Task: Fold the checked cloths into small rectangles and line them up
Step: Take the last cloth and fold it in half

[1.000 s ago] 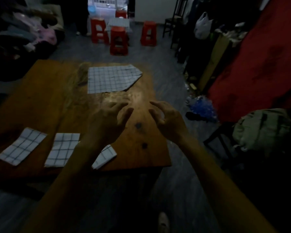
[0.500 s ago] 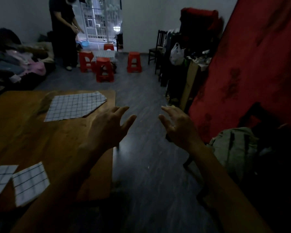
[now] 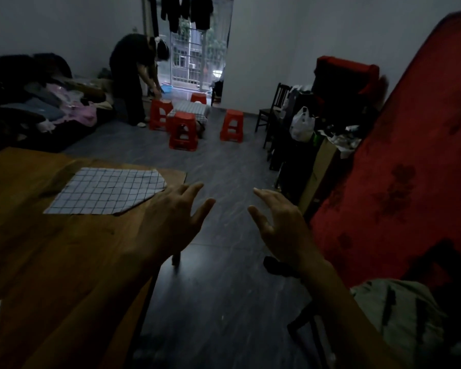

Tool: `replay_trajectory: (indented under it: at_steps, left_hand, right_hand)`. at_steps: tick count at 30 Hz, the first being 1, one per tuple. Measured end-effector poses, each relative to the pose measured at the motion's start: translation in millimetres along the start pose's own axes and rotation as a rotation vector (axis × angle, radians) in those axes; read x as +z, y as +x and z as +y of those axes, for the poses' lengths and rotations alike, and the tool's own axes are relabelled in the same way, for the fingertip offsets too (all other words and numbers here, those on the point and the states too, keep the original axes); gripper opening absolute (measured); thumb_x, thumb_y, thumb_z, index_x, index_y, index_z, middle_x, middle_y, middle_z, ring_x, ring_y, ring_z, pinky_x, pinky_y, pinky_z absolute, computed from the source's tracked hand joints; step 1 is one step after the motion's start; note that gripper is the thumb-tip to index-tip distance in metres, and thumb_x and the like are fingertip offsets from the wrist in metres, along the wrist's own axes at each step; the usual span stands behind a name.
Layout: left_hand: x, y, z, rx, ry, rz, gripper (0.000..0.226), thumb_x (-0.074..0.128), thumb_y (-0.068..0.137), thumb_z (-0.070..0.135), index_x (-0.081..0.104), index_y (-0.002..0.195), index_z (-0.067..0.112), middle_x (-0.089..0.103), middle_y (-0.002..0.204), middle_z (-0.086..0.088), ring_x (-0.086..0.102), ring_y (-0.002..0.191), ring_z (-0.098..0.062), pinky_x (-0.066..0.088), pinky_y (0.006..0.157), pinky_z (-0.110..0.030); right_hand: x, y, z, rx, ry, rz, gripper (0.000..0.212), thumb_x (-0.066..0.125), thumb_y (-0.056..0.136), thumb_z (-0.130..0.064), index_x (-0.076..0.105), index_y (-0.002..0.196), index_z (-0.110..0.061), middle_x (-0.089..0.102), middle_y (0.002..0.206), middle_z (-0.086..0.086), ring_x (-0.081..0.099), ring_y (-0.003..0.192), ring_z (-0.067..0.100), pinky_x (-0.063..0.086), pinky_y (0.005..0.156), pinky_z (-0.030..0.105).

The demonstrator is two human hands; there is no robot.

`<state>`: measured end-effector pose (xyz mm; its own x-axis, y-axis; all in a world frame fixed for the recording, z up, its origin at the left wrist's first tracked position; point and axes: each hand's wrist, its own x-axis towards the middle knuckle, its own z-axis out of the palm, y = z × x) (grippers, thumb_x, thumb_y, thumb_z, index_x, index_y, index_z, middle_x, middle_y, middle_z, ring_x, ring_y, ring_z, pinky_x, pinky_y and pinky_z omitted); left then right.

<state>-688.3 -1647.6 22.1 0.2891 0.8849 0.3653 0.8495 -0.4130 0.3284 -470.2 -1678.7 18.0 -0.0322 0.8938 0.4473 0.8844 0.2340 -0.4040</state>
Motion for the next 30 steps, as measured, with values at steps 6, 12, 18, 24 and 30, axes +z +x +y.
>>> replay_trajectory:
  at_steps: [6, 12, 18, 24, 30]
  left_hand:
    - [57.5, 105.3, -47.6, -0.146, -0.101, 0.037, 0.080, 0.011, 0.085, 0.073, 0.039, 0.138, 0.022, 0.051, 0.136, -0.006, 0.050, 0.119, -0.020, 0.041, 0.098, -0.036]
    - [80.1, 204.0, -86.8, -0.255, -0.149, 0.100, 0.082, 0.009, 0.080, 0.070, 0.043, 0.136, 0.020, 0.052, 0.134, -0.005, 0.049, 0.120, -0.020, 0.039, 0.098, -0.036]
    - [122.4, 271.4, -116.9, -0.390, -0.113, 0.125, 0.066, 0.020, 0.089, 0.062, 0.049, 0.131, 0.019, 0.054, 0.130, -0.004, 0.052, 0.114, -0.020, 0.040, 0.093, -0.035]
    - [173.4, 356.8, -133.7, -0.507, 0.025, 0.136, 0.057, 0.029, 0.095, 0.054, 0.046, 0.134, 0.016, 0.052, 0.133, -0.007, 0.050, 0.119, -0.021, 0.039, 0.097, -0.037]
    - [206.7, 447.8, -129.4, -0.648, 0.037, 0.193, 0.055, 0.030, 0.094, 0.056, 0.047, 0.133, 0.020, 0.053, 0.132, -0.003, 0.049, 0.119, -0.019, 0.041, 0.097, -0.037]
  right_hand:
    - [53.3, 109.9, 43.8, -0.045, -0.008, -0.079, 0.061, 0.037, 0.089, -0.057, 0.051, 0.133, -0.017, 0.057, 0.130, 0.004, 0.054, 0.117, 0.018, 0.048, 0.095, 0.042]
    - [95.9, 232.2, 74.7, -0.135, -0.009, -0.119, 0.053, 0.046, 0.091, -0.047, 0.052, 0.132, -0.016, 0.058, 0.129, 0.005, 0.056, 0.115, 0.020, 0.048, 0.095, 0.039]
    - [156.1, 325.4, 115.0, -0.235, 0.051, -0.186, 0.046, 0.054, 0.093, -0.037, 0.049, 0.135, -0.018, 0.056, 0.132, 0.004, 0.054, 0.117, 0.018, 0.046, 0.095, 0.032]
    - [217.9, 424.3, 180.2, -0.332, 0.155, -0.244, 0.047, 0.054, 0.093, -0.035, 0.046, 0.137, -0.018, 0.052, 0.135, 0.003, 0.051, 0.120, 0.016, 0.040, 0.096, 0.024]
    - [246.8, 537.4, 240.6, -0.480, 0.245, -0.304, 0.046, 0.052, 0.093, -0.036, 0.047, 0.135, -0.018, 0.054, 0.134, 0.004, 0.053, 0.118, 0.018, 0.049, 0.096, 0.037]
